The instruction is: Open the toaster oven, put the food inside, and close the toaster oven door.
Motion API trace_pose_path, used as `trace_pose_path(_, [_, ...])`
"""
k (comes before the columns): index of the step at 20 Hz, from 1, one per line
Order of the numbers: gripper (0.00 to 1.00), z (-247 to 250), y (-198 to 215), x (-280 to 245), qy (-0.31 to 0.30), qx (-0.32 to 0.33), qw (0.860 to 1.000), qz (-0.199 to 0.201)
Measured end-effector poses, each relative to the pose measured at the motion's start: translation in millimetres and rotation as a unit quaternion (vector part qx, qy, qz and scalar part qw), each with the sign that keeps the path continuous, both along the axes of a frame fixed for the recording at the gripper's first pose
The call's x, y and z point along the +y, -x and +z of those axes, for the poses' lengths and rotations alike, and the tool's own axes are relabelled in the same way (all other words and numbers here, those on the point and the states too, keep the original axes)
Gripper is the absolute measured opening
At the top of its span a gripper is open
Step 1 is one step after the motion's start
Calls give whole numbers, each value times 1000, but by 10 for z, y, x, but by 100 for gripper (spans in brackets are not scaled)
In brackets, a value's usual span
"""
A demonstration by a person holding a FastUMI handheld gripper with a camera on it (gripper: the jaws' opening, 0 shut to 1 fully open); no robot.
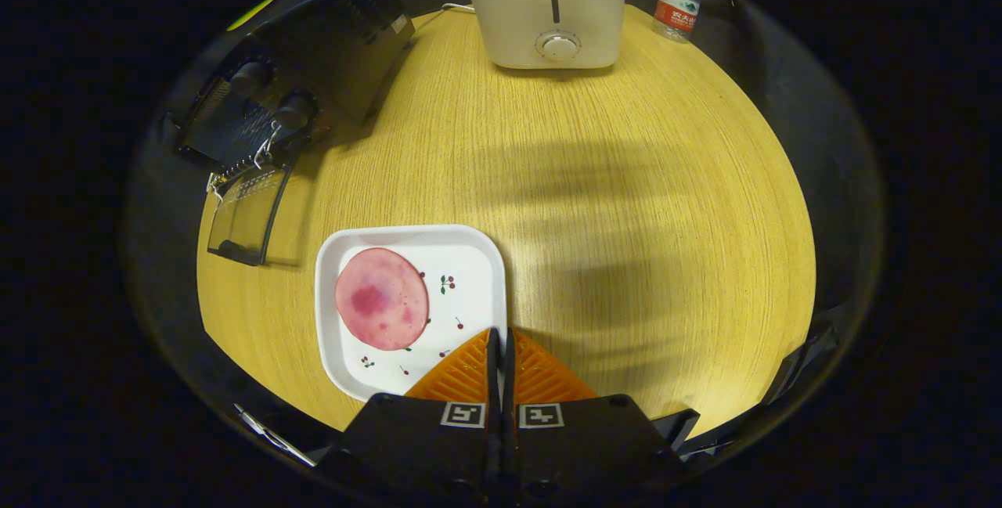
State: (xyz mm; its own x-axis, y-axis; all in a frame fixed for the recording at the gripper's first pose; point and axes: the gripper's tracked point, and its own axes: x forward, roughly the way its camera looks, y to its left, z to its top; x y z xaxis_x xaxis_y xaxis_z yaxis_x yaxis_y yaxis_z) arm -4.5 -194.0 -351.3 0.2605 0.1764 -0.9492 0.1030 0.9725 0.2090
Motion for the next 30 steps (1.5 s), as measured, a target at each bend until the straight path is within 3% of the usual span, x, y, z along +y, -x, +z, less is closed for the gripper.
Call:
trace_pose_path(10, [2, 152, 184, 111, -73, -16, 995, -60])
trace_pose_path(18, [2, 482, 376, 210, -132, -53, 983, -115])
trace_pose_path(25, [2, 804, 550, 319, -209, -82, 955, -194])
trace_pose_path(30, [2, 1037, 645, 504, -229, -104, 945, -210])
